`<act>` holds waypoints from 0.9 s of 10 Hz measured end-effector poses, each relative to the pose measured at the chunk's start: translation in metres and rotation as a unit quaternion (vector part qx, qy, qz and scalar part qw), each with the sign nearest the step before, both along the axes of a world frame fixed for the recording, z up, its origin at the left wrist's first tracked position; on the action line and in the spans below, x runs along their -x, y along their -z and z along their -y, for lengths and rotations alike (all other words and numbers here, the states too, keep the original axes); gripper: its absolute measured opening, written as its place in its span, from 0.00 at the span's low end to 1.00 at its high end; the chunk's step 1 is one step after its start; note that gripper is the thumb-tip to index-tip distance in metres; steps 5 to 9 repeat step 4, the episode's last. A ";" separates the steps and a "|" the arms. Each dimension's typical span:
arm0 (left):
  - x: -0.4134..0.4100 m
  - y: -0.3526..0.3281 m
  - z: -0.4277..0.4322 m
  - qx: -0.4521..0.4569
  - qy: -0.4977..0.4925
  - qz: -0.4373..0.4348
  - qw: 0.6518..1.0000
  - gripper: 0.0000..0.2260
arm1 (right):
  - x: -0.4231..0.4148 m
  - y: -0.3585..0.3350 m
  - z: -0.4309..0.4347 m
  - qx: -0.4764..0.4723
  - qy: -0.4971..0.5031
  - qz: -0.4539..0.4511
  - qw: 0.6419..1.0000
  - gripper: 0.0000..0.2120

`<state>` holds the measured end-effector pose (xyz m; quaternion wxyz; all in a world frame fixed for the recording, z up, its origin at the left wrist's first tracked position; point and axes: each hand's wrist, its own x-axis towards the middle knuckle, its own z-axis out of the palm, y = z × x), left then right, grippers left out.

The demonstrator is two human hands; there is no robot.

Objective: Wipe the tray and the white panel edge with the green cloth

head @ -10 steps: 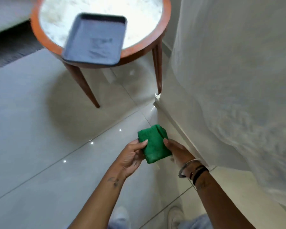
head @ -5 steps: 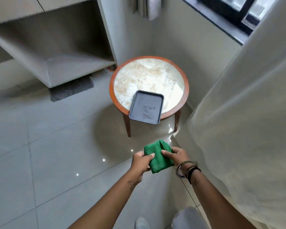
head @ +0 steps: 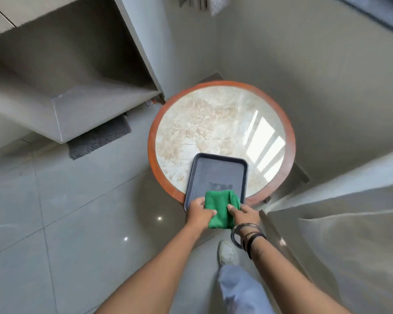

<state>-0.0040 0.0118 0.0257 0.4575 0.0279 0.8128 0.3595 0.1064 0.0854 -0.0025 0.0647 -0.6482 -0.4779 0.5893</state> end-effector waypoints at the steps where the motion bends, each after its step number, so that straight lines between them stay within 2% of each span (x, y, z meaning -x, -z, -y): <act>1: 0.023 0.040 -0.042 0.109 0.121 -0.091 0.982 0.12 | 0.030 0.026 -0.021 -0.027 -0.063 0.107 0.992 0.09; 2: 0.019 0.049 -0.050 0.189 0.147 -0.137 0.961 0.11 | 0.035 0.031 -0.027 -0.014 -0.126 0.177 0.976 0.08; 3: 0.010 0.033 -0.048 0.208 0.146 -0.192 0.948 0.10 | 0.040 0.015 -0.028 -0.029 -0.164 0.228 0.959 0.08; 4: 0.018 0.004 -0.047 0.201 0.166 -0.198 0.945 0.11 | 0.047 -0.011 -0.027 -0.060 -0.205 0.236 0.948 0.12; 9: 0.018 0.004 -0.047 0.201 0.166 -0.198 0.945 0.11 | 0.047 -0.011 -0.027 -0.060 -0.205 0.236 0.948 0.12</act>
